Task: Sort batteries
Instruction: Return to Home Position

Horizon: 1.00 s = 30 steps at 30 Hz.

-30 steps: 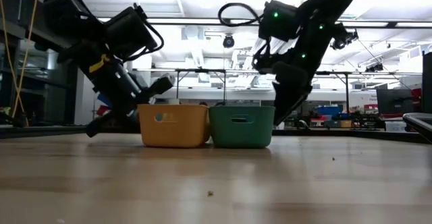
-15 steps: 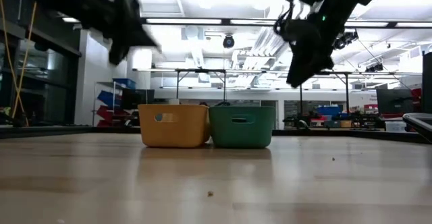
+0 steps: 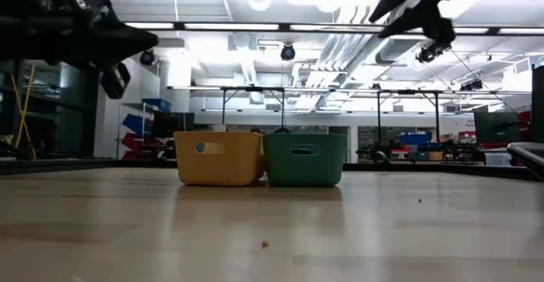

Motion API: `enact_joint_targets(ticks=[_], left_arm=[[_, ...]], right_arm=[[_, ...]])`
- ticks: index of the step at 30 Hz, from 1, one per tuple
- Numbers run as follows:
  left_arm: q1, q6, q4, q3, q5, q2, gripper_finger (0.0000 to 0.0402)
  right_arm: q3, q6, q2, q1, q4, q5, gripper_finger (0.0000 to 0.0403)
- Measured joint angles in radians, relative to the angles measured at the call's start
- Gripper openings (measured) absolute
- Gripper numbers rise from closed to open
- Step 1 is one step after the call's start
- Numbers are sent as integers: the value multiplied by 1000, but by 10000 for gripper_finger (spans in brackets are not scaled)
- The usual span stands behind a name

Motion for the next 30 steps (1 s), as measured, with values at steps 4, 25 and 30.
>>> enact_joint_targets(ticks=[4, 25, 30], left_arm=[[16, 30, -105, 1, 12, -57, 0], [29, 32, -223, 0, 29, -92, 0], [29, 32, -223, 0, 29, -92, 0]], right_arm=[[0, 55, -55, 70, -64, 87, 137], [-689, -366, -416, -281, 786, -289, 2], [-829, -427, -427, -328, 1030, -425, 1]])
